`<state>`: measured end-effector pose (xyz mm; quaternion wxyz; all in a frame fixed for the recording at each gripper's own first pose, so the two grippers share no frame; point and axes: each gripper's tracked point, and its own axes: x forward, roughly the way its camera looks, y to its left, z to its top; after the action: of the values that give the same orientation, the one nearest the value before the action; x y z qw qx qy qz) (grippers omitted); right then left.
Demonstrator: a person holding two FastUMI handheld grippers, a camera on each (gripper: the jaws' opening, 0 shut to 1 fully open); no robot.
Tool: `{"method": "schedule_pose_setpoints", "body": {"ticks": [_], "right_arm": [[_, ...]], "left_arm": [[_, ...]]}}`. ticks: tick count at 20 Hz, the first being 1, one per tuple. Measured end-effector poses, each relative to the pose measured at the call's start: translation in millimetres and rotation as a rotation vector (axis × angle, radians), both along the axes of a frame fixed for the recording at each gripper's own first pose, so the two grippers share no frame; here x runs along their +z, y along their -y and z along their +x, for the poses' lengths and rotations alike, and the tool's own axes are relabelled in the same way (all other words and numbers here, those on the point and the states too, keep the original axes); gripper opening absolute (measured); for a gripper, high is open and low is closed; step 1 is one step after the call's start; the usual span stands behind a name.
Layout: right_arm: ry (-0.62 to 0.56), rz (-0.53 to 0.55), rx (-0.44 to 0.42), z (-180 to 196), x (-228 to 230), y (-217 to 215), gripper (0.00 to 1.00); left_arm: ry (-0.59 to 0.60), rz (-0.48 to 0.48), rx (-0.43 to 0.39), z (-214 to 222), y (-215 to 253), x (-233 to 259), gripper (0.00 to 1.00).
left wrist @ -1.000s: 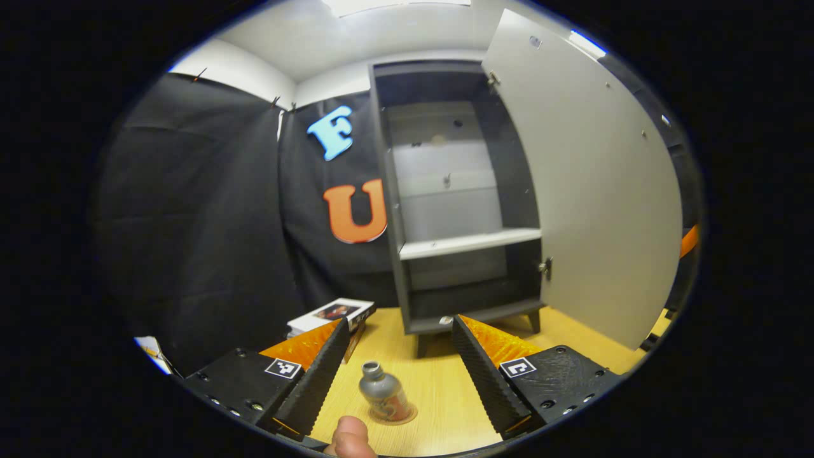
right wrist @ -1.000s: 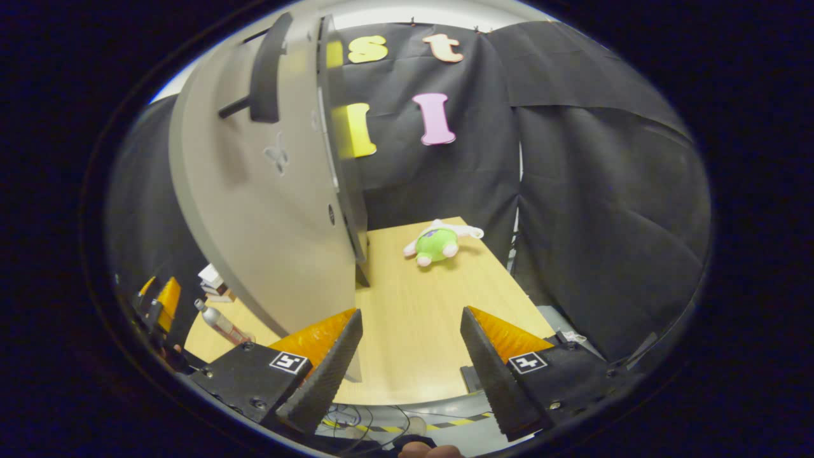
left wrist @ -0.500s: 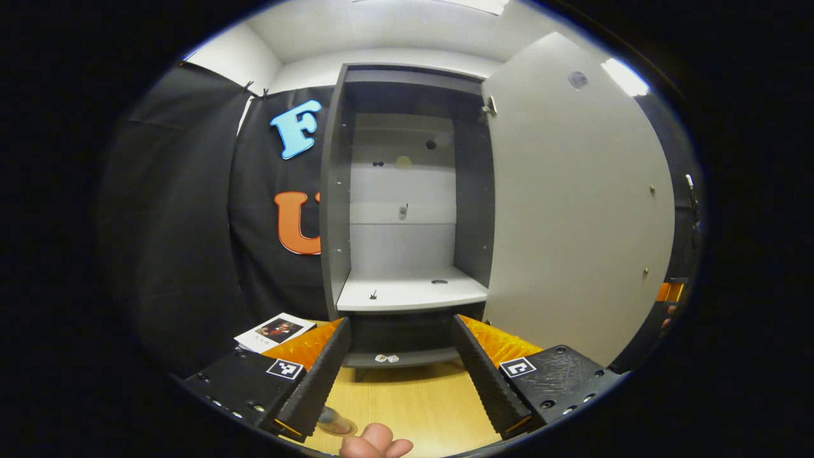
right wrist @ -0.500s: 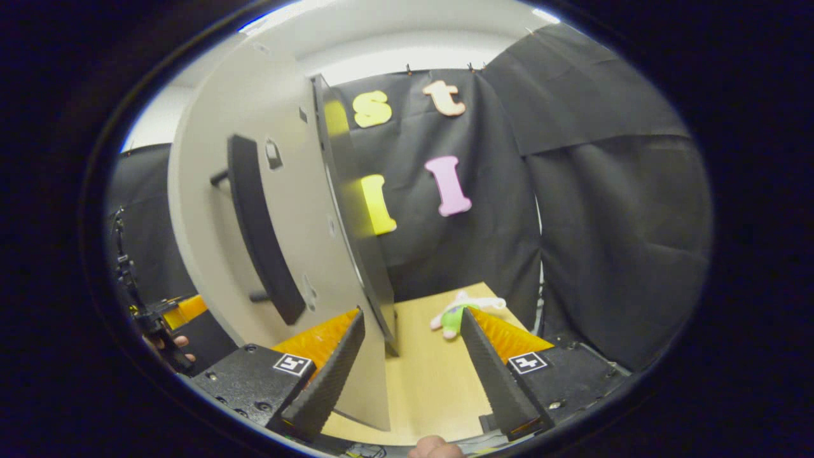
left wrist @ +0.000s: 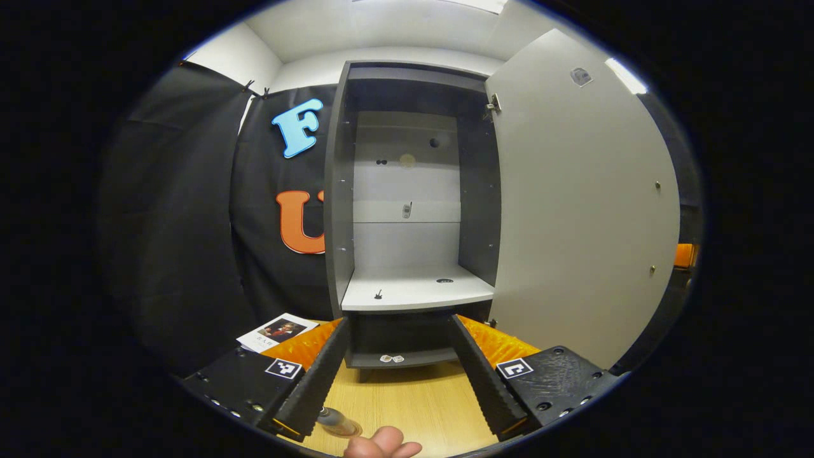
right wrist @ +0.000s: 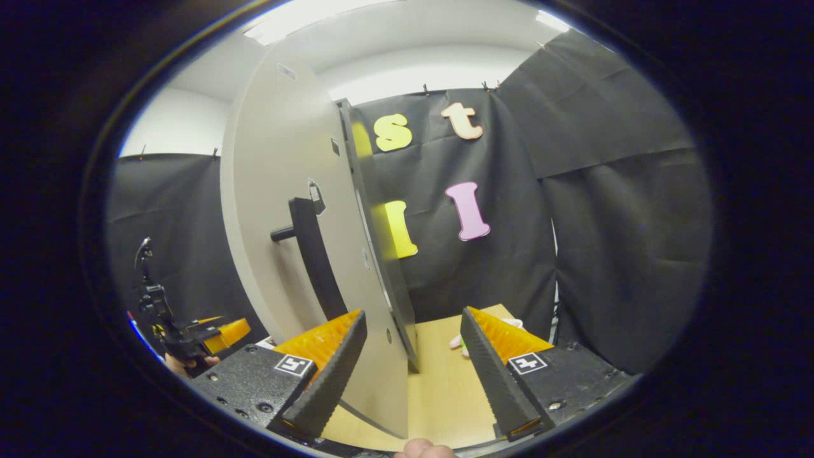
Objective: Open the cabinet door with the right hand, grasp the bottle in the cabinet with the left hand and place it on the coaster, then close the cabinet door with the right hand.
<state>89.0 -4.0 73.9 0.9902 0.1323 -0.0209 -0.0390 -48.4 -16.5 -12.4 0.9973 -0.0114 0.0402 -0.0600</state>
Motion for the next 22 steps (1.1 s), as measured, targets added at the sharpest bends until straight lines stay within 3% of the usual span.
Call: {"method": "schedule_pose_setpoints", "body": {"ticks": [4, 9, 11, 14, 16, 17, 18, 22], "right_arm": [[-0.012, 0.012, 0.036, 3.8, -2.0, -18.2, 0.94], [-0.035, -0.015, 0.167, 15.2, 0.3, -73.2, 1.00], [-0.032, -0.055, 0.209, 18.0, 1.3, -93.8, 0.92], [-0.026, -0.090, 0.262, 25.6, 1.0, -119.3, 0.96], [-0.026, -0.077, 0.280, 33.4, 1.3, -124.7, 0.96], [-0.022, -0.067, 0.283, 40.4, 4.1, -127.5, 0.96], [-0.016, -0.058, 0.286, 42.5, 6.6, -130.8, 0.92], [-0.002, -0.047, 0.283, 57.3, 10.7, -136.7, 0.96]], "left_arm": [[-0.020, -0.012, 0.030, -4.9, -24.9, -9.4, 0.95], [-0.062, -0.088, 0.098, -8.5, -62.6, -21.1, 0.95], [-0.070, -0.112, 0.131, -12.5, -79.3, -23.4, 0.95], [-0.076, -0.113, 0.172, -19.4, -100.6, -25.6, 0.95], [-0.082, -0.102, 0.196, -25.4, -112.6, -28.4, 0.95], [-0.081, -0.098, 0.204, -27.7, -116.8, -28.6, 1.00], [-0.079, -0.092, 0.214, -29.7, -122.3, -28.4, 0.95], [-0.070, -0.057, 0.258, -41.0, -140.1, -26.1, 0.95]]}}
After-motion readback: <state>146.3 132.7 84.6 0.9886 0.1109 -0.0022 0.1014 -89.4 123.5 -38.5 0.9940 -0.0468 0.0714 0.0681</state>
